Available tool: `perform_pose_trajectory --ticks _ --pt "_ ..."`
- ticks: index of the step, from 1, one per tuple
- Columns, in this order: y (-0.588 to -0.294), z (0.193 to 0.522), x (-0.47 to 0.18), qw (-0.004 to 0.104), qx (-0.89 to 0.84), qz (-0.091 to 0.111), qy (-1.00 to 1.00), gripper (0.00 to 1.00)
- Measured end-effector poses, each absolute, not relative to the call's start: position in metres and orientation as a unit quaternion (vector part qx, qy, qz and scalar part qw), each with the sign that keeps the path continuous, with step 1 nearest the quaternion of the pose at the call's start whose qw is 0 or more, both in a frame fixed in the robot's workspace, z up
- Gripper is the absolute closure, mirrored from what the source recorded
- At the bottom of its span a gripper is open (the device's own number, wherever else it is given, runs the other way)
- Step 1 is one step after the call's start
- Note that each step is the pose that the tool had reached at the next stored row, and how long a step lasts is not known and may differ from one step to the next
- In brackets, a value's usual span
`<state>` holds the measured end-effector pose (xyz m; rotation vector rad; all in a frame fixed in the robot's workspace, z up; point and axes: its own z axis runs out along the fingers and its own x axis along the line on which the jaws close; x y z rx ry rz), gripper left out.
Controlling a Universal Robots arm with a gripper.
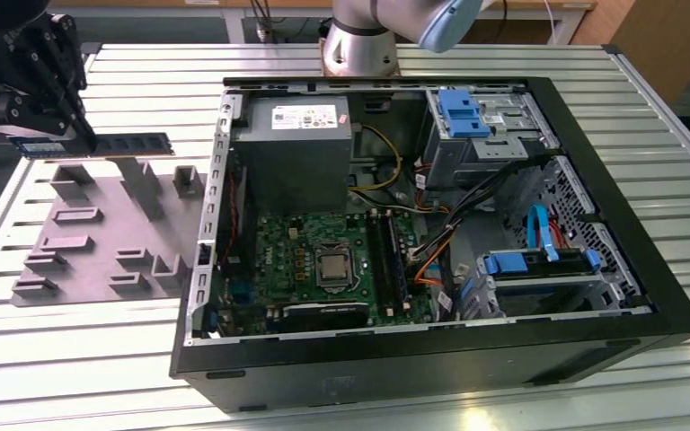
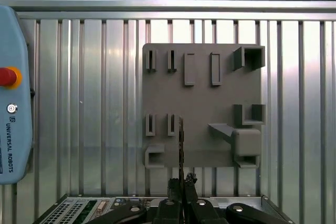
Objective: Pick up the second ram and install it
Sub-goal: 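Pick up the second ram and move it above second insertion slot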
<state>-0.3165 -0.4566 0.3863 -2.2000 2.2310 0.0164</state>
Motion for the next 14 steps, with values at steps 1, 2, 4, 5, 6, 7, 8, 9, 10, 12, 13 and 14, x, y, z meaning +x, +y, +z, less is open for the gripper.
perform_pose_trajectory --ticks 1,2,4,5,6,7,8,9,10,12,13,14 --pt "-0.457 0.386 -0.316 0.004 -0.702 0.005 0.712 0.86" --pt "-0.457 0.386 -0.315 0.004 -0.702 0.005 0.712 0.86" --pt "-0.457 0.386 -0.313 0.004 -0.702 0.005 0.712 0.86" --pt "-0.457 0.386 -0.312 0.004 -0.702 0.005 0.712 0.86" --pt "-0.457 0.386 -0.311 0.004 -0.702 0.005 0.712 0.86" --pt "-0.457 0.386 -0.310 0.004 -0.702 0.005 0.712 0.86" --pt "-0.457 0.386 -0.309 0.004 -0.702 0.005 0.712 0.86" --pt "-0.457 0.386 -0.308 0.004 -0.702 0.005 0.712 0.86" --pt "-0.457 0.386 -0.307 0.004 -0.702 0.005 0.712 0.86" --pt "-0.457 0.386 -0.305 0.004 -0.702 0.005 0.712 0.86" --pt "-0.457 0.386 -0.304 0.004 -0.702 0.005 0.712 0.86" --pt "-0.457 0.386 -0.303 0.004 -0.702 0.005 0.712 0.86"
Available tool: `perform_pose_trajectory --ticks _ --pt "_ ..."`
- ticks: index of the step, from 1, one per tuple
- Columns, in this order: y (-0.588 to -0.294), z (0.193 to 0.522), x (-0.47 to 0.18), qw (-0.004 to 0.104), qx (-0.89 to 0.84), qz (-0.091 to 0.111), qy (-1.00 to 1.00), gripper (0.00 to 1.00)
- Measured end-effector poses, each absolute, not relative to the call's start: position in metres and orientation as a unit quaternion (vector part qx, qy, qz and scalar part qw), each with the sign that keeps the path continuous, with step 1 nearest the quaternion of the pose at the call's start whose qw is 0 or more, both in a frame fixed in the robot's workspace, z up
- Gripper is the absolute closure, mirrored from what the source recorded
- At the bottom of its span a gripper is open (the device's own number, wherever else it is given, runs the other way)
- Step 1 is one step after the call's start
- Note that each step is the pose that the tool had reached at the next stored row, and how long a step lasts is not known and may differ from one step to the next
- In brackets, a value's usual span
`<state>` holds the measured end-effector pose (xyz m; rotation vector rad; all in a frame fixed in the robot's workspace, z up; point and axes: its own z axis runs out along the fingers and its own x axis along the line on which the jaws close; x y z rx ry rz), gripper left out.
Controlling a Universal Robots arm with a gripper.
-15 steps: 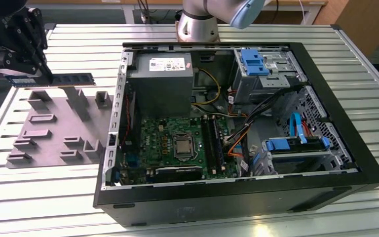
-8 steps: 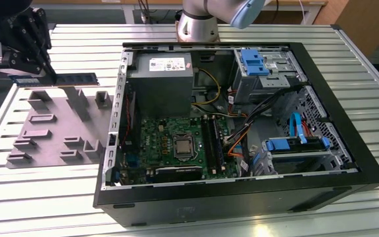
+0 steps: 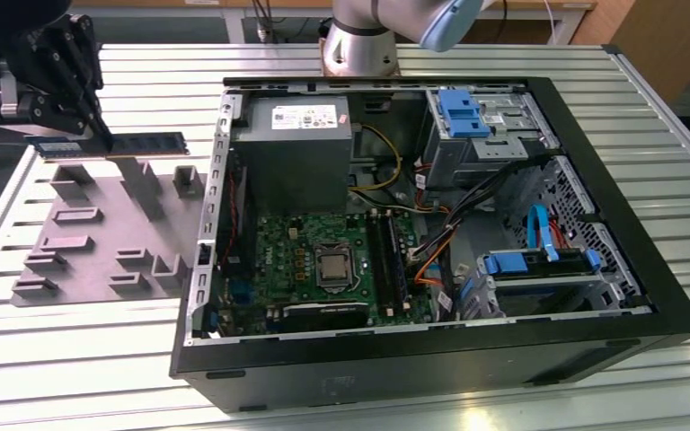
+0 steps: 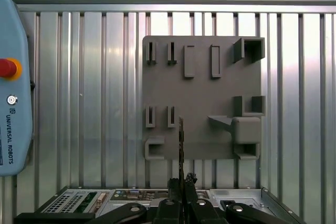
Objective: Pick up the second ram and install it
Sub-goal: 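Pick up the second ram and move it above second insertion slot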
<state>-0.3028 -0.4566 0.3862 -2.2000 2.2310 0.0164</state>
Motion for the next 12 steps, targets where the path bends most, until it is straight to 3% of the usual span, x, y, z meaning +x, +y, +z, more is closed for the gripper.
perform_pose_trajectory --ticks 12 --pt "-0.457 0.386 -0.291 0.004 -0.702 0.005 0.712 0.86"
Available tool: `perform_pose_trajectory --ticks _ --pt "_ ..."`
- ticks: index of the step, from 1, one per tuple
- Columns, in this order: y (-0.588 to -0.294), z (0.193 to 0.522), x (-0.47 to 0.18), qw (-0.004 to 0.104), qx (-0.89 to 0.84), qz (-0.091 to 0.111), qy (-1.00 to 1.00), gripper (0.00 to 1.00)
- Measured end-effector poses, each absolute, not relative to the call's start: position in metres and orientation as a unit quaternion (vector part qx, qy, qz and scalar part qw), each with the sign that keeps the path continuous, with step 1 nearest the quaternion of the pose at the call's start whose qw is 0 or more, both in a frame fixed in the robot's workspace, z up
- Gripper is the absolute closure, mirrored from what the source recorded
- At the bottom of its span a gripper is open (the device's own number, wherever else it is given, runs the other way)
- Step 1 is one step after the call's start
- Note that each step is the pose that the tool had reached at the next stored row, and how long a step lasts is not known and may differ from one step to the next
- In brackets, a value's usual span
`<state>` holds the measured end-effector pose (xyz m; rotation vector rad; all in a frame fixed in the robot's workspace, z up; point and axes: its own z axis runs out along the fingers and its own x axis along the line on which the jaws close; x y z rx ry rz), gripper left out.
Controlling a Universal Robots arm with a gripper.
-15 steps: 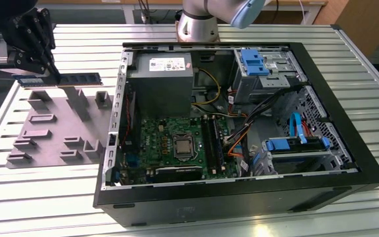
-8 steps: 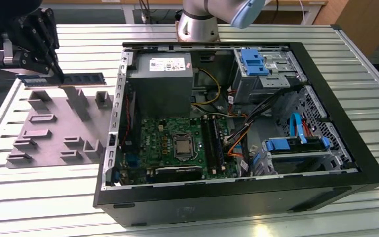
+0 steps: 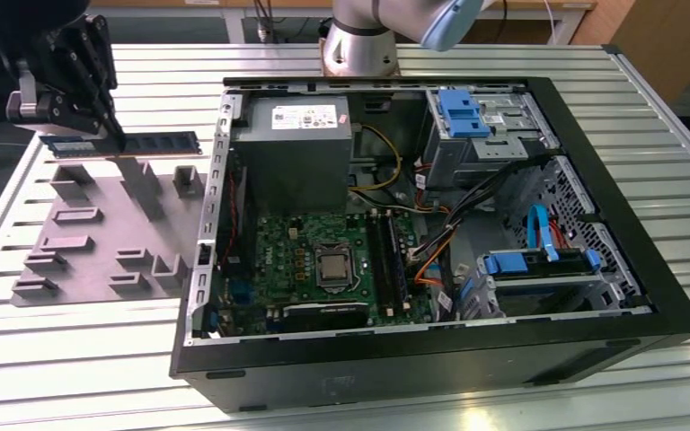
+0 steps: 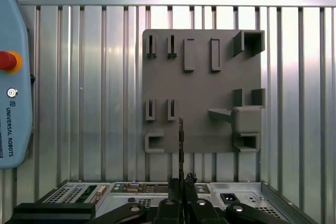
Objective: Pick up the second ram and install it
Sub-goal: 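Pick up the second ram and move it above second insertion slot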
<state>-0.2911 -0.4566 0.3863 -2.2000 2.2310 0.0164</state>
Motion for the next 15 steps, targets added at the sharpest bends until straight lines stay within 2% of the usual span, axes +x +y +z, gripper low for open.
perform_pose_trajectory --ticks 15 --pt "-0.457 0.386 -0.276 0.004 -0.702 0.005 0.712 0.86"
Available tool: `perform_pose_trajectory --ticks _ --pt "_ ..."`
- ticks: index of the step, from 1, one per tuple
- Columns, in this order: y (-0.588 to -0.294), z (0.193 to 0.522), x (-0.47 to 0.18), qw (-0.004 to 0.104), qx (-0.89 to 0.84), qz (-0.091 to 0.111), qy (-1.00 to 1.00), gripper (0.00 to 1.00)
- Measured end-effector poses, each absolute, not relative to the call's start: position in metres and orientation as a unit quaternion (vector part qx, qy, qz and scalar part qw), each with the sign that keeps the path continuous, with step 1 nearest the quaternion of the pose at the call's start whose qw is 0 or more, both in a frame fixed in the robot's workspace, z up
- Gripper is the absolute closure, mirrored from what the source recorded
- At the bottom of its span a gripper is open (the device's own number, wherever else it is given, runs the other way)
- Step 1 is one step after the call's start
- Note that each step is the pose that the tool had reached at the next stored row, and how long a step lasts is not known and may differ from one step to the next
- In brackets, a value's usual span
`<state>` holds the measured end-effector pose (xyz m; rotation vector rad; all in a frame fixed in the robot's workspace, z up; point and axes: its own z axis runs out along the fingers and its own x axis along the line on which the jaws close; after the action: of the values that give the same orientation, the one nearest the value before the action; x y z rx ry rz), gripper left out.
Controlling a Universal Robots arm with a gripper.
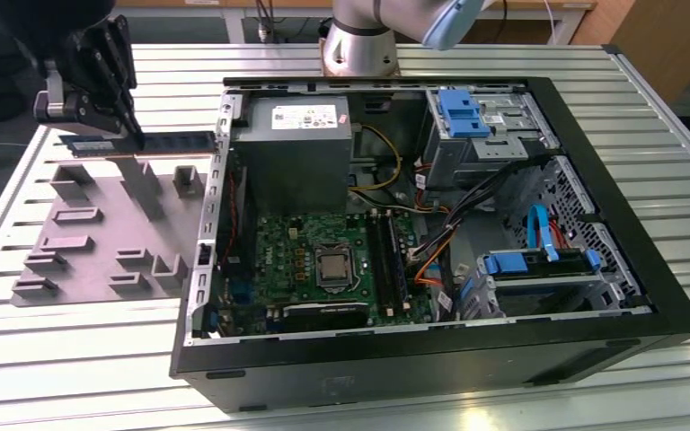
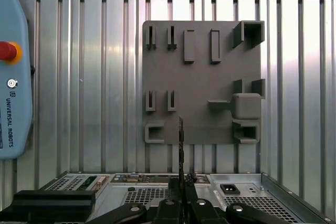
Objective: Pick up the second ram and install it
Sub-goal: 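Pick up the second ram and move it above second insertion slot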
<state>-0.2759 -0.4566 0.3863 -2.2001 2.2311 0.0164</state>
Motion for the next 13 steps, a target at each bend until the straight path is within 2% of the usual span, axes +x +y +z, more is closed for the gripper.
perform_pose_trajectory --ticks 13 --pt "-0.4566 0.3863 -0.2652 0.004 -0.702 0.005 0.712 0.86"
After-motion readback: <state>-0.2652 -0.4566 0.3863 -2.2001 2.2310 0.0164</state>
